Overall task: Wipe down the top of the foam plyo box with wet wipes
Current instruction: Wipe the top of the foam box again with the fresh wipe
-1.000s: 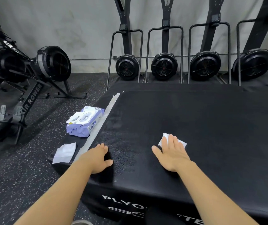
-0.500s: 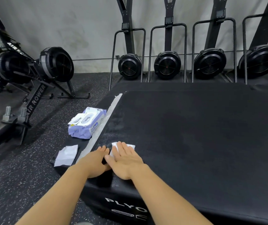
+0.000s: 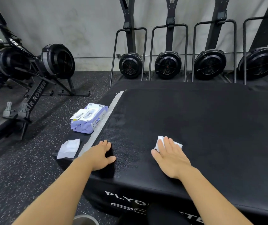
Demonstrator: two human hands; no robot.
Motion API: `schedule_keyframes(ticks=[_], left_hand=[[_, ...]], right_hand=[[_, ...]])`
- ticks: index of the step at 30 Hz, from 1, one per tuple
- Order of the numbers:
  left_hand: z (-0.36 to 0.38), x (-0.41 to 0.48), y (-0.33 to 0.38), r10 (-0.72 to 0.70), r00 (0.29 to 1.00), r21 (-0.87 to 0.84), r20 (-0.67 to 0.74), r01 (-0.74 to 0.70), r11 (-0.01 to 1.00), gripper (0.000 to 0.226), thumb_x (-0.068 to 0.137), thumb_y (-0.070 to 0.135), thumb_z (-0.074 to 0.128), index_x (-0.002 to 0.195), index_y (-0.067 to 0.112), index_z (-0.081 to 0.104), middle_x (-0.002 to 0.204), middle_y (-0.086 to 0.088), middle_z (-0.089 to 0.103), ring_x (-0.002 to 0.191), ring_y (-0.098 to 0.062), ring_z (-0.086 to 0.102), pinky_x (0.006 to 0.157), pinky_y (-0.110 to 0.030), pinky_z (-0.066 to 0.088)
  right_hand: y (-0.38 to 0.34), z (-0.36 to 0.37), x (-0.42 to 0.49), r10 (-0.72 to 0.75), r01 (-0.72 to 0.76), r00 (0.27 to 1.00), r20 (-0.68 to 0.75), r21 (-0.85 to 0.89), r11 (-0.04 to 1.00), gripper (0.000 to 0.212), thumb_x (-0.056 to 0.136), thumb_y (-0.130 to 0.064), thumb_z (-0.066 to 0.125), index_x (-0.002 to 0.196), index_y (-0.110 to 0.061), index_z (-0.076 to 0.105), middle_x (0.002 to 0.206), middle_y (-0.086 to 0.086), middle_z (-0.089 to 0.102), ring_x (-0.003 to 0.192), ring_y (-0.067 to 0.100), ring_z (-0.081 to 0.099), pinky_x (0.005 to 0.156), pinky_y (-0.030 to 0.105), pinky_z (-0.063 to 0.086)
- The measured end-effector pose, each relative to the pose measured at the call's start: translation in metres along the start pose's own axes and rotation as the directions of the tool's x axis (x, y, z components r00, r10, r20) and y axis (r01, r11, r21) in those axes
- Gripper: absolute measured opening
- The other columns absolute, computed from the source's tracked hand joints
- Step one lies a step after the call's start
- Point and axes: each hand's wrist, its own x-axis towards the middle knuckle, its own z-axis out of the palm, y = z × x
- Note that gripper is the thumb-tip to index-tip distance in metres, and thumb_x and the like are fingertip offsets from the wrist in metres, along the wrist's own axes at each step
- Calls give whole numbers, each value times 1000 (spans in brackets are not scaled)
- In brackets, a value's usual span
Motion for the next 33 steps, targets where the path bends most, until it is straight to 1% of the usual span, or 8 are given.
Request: schedule_keyframes(ticks=[5, 10, 15, 19, 24, 26, 29, 33], left_hand=[[1, 3, -2, 3, 1000, -14, 3, -3, 1000, 74, 99, 43, 47, 155, 15, 8, 163, -3, -1, 150, -17, -2, 119, -31, 8], [2, 8, -7, -7, 1000, -89, -12, 6, 996, 66, 101, 32, 46, 155, 17, 12, 162, 1, 1, 149, -14, -1, 118, -29, 5], [1, 2, -19, -1, 995, -252, -101, -25, 968, 51, 100, 5, 38, 150, 17, 33, 159, 0, 21, 148, -10, 14, 113, -18, 7], [4, -12, -24, -59, 973, -319, -225, -17, 947, 46, 99, 6, 41, 144, 16, 44, 153, 2, 36, 143, -14, 29, 113, -20, 17], [17, -34, -32, -76, 977, -259, -197, 23, 966, 46, 97, 2, 40, 141, 13, 49, 150, 2, 41, 141, -15, 34, 111, -19, 19], [21, -43, -32, -82, 984, -235, -157, 43, 971, 48, 96, 2, 38, 142, 13, 48, 152, 3, 39, 141, -15, 34, 114, -22, 22], [25, -48, -30, -77, 987, -168, -143, 53, 984, 51, 95, 2, 38, 143, 16, 47, 154, 2, 34, 143, -16, 31, 117, -31, 24], [29, -48, -27, -62, 989, -170, -135, 39, 985, 54, 94, -3, 36, 146, 13, 41, 158, -2, 26, 146, -16, 22, 120, -32, 16]], right_hand=[[-40, 17, 9, 77, -79, 996, -32, -43, 996, 76, 102, -58, 7, 156, -10, -16, 162, 10, -25, 149, 25, -25, 122, 42, -10], [-91, 33, 23, -27, 31, 999, 36, -115, 993, 77, 102, -58, 7, 154, -9, -20, 160, 11, -30, 147, 27, -30, 121, 43, -15], [-124, 34, 29, -182, 203, 971, 152, -135, 970, 71, 104, -54, 8, 155, -12, -17, 161, 8, -29, 147, 22, -29, 121, 40, -17], [-103, 24, 19, -247, 267, 957, 154, -122, 956, 67, 104, -51, 11, 158, -19, -13, 163, 2, -23, 150, 16, -22, 122, 35, -12], [-41, 12, -10, -228, 228, 974, 13, -106, 968, 59, 104, -48, 18, 155, -19, 12, 163, 0, 5, 149, 15, 2, 122, 36, 6], [-16, 9, -22, -174, 174, 985, 8, -89, 981, 61, 103, -50, 17, 156, -21, 8, 164, -2, 2, 151, 15, 0, 123, 35, 5], [8, 5, -33, -103, 108, 993, 53, -113, 988, 63, 104, -49, 13, 159, -21, -4, 165, -1, -17, 152, 16, -16, 123, 34, -4], [1, 6, -34, -30, 34, 999, 45, -81, 996, 69, 103, -52, 12, 158, -17, -10, 164, 5, -22, 151, 20, -20, 123, 37, -7]])
